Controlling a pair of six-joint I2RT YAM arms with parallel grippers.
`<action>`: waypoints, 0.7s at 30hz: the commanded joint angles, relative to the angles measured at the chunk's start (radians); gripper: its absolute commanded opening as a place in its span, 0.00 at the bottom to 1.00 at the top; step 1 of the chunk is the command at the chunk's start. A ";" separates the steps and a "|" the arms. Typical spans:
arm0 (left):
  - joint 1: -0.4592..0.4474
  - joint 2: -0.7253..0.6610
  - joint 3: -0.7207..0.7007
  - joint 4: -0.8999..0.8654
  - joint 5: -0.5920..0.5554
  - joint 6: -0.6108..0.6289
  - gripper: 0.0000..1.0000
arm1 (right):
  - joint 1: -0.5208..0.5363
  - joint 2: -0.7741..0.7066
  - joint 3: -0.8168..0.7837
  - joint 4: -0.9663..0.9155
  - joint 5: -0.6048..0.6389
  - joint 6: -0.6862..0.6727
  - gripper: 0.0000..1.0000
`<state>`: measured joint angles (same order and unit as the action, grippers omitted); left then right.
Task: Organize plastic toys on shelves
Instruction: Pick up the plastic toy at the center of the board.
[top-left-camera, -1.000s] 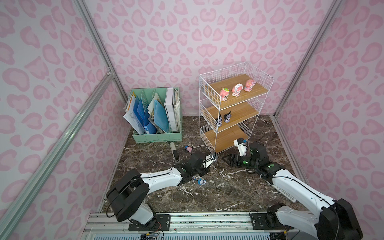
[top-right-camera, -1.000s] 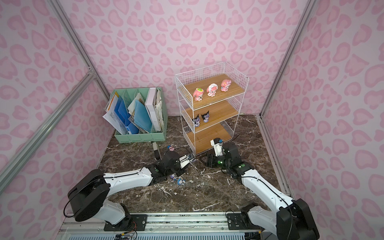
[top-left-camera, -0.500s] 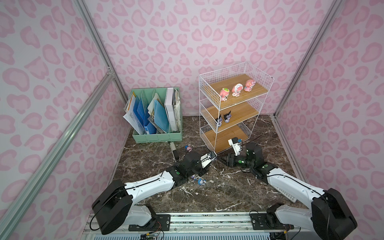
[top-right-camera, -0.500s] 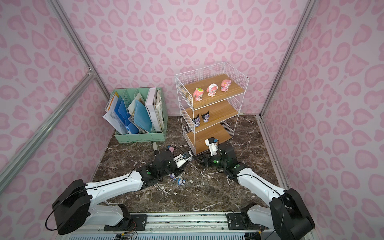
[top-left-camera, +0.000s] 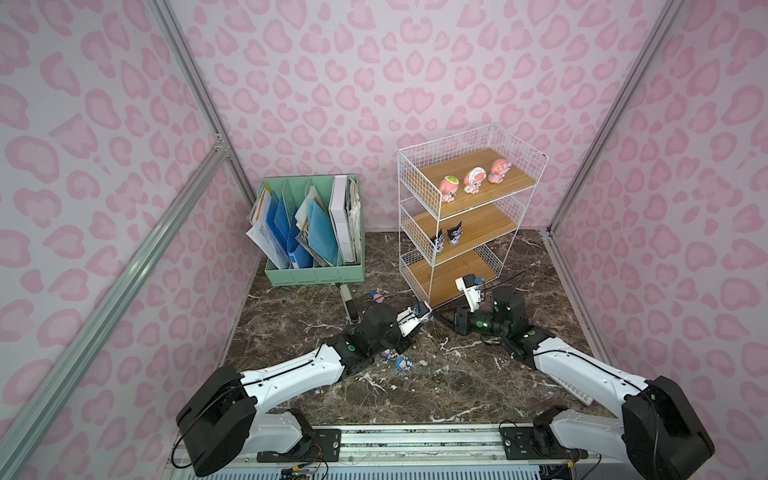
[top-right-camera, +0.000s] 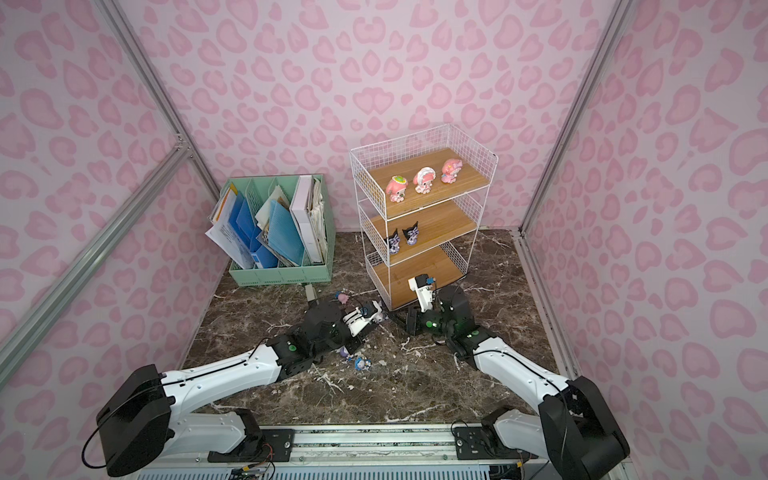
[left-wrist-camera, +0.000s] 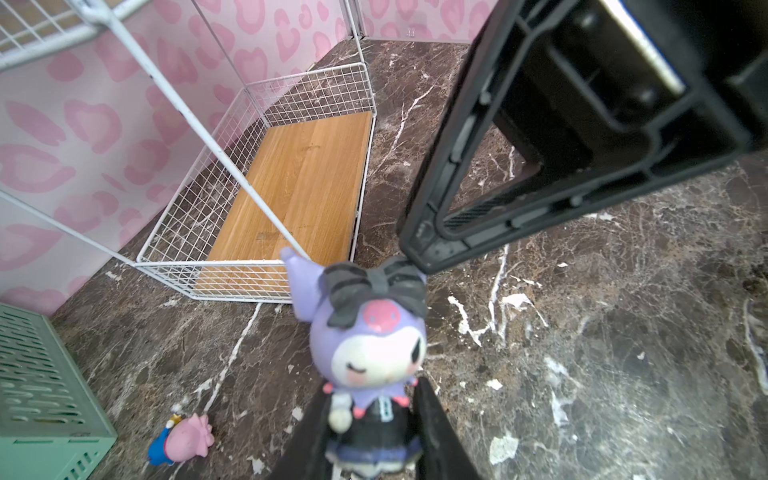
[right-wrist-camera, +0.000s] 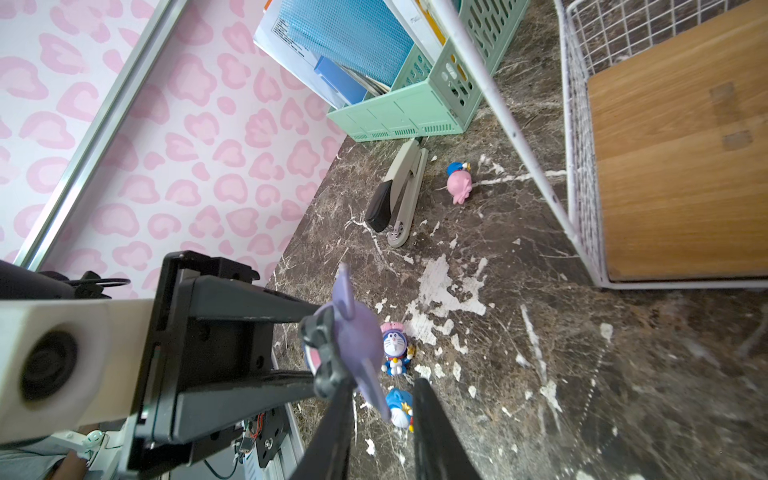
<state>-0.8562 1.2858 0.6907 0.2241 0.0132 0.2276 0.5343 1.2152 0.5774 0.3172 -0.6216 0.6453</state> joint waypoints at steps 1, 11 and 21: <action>0.000 -0.007 0.001 0.050 0.061 -0.026 0.26 | 0.003 -0.001 -0.012 0.063 -0.022 -0.013 0.26; 0.000 -0.033 -0.004 0.060 0.141 -0.055 0.26 | 0.006 -0.020 -0.036 0.149 -0.035 -0.031 0.25; 0.000 -0.051 0.001 0.066 0.224 -0.083 0.26 | 0.016 -0.050 -0.059 0.263 -0.090 -0.063 0.11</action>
<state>-0.8505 1.2381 0.6861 0.2211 0.0883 0.1371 0.5419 1.1755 0.5182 0.4950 -0.6697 0.6113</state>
